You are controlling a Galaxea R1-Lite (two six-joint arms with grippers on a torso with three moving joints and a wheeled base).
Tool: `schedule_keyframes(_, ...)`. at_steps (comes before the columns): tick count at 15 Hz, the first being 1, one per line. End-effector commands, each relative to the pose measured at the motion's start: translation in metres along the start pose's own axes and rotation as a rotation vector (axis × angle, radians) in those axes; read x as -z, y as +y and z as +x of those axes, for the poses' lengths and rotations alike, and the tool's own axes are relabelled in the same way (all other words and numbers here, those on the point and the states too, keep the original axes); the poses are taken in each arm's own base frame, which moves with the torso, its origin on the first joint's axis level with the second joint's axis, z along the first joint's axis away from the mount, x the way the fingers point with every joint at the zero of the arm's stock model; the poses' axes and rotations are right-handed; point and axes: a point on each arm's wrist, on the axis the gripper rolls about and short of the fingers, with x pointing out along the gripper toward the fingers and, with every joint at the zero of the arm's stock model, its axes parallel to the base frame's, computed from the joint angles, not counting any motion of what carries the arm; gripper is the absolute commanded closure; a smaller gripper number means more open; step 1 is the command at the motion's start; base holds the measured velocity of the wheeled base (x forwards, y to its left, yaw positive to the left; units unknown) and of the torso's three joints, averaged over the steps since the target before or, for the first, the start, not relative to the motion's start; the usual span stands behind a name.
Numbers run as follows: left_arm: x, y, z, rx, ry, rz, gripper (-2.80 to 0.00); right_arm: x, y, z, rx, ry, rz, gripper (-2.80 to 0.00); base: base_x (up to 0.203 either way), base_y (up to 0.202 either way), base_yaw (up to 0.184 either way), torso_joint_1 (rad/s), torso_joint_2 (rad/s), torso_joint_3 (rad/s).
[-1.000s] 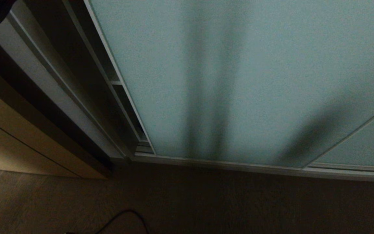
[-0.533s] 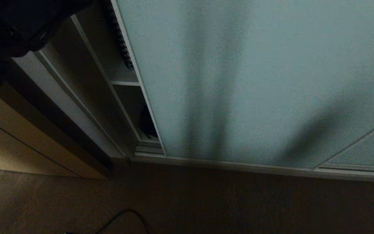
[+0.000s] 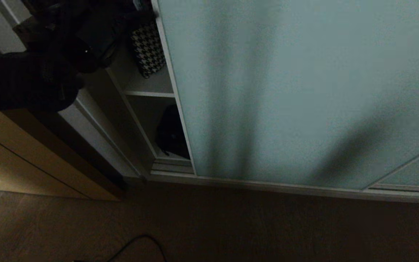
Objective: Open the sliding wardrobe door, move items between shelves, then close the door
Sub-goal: Open the door
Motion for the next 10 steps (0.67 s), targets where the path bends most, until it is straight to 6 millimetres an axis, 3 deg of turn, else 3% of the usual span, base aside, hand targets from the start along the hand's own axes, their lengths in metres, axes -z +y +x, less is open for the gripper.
schedule_keyframes(1, 0.013, -0.014, 0.001, 0.029, 0.023, -0.015, 0.0, 0.0, 0.0, 0.0, -0.001, -0.003, 0.0, 0.0, 0.0, 0.0, 0.0, 0.0, 0.0, 0.0)
schedule_keyframes(5, 0.017, -0.048, -0.001, 0.104, 0.024, -0.061, 0.0, 0.0, 0.0, 0.0, -0.001, -0.001, 0.0, 0.0, 0.0, 0.0, 0.0, 0.0, 0.0, 0.0)
schedule_keyframes(10, 0.025, -0.074, -0.003, 0.145, 0.034, -0.082, 0.0, 0.0, 0.0, 0.0, -0.001, -0.001, 0.0, 0.0, 0.0, 0.0, 0.0, 0.0, 0.0, 0.0)
